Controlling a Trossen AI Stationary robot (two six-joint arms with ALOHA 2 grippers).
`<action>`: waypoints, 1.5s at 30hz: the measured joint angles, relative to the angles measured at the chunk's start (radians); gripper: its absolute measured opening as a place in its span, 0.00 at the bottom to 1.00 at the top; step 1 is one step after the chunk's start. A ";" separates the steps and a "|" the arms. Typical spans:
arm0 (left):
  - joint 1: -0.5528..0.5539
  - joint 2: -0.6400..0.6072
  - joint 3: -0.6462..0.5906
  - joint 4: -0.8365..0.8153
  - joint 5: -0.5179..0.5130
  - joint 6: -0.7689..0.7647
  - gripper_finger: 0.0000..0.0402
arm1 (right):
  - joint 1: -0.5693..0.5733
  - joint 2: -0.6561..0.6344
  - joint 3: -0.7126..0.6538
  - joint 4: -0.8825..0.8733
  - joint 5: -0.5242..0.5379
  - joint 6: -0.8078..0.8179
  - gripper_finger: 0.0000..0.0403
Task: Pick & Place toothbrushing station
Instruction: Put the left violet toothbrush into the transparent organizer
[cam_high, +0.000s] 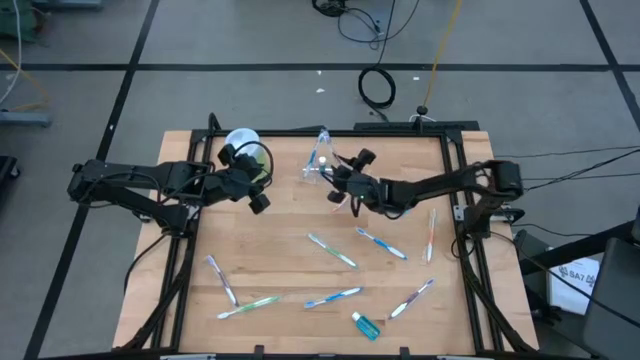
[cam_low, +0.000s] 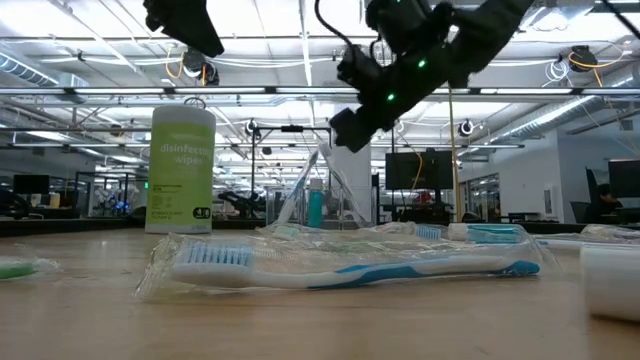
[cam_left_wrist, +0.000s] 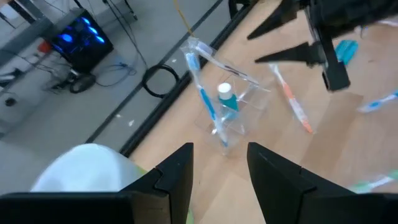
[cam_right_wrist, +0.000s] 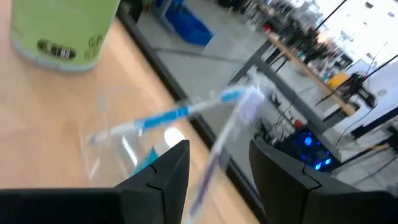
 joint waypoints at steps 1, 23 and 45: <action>0.000 0.000 0.000 0.000 0.022 -0.012 0.39 | 0.005 -0.025 0.000 -0.058 0.000 0.024 0.40; -0.302 0.018 -0.183 0.051 0.218 -0.571 0.39 | 0.052 -0.275 0.000 -0.500 -0.002 0.113 0.39; -0.524 0.018 -0.218 0.003 0.266 -1.139 0.39 | 0.052 -0.275 0.000 -0.475 -0.002 0.030 0.39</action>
